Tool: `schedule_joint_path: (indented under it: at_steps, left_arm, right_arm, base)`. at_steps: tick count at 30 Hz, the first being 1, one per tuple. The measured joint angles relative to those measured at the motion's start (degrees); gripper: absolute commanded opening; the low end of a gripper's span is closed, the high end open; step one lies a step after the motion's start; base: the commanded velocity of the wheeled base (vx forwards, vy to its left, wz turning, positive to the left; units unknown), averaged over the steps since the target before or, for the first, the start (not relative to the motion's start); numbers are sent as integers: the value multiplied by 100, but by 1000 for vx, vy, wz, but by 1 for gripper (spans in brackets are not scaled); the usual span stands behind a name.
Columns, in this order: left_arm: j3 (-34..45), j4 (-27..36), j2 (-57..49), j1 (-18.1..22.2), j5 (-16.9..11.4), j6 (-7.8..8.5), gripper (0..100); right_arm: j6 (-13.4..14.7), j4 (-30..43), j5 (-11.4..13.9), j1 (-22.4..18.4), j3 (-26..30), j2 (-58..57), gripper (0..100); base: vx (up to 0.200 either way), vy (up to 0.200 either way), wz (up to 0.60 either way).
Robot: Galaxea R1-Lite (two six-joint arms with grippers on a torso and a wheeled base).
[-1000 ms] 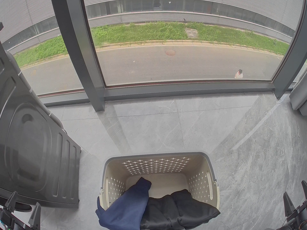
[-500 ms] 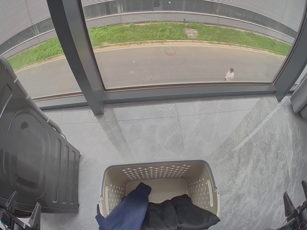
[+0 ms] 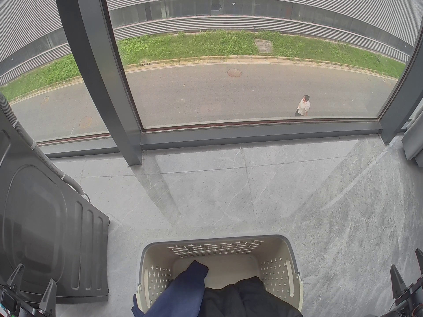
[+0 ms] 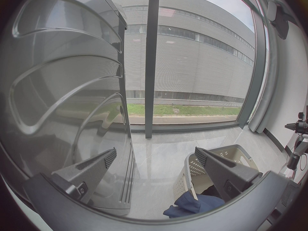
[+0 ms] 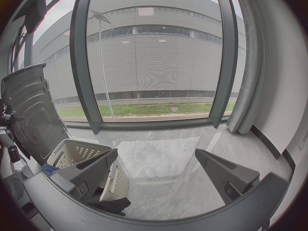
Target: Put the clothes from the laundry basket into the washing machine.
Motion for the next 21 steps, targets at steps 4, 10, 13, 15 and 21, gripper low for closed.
schedule_joint_path:
  at_steps: [4,10,13,15,21]
  left_arm:
    - [0,2,0,0,1,2,100]
    - [0,-1,0,-2,1,0,100]
    - [0,0,0,0,1,2,100]
    - [0,0,0,0,1,2,100]
    - [0,0,0,2,1,2,100]
  right_arm:
    - [0,-2,0,2,0,0,100]
    - [0,-2,0,-2,0,0,100]
    - [0,-2,0,0,0,2,100]
    - [0,-2,1,0,0,2,100]
    - [0,-2,0,0,0,0,100]
  base:
    - [200,0,0]
    - [0,0,0]
    - [0,0,0]
    - [0,0,0]
    - [0,0,0]
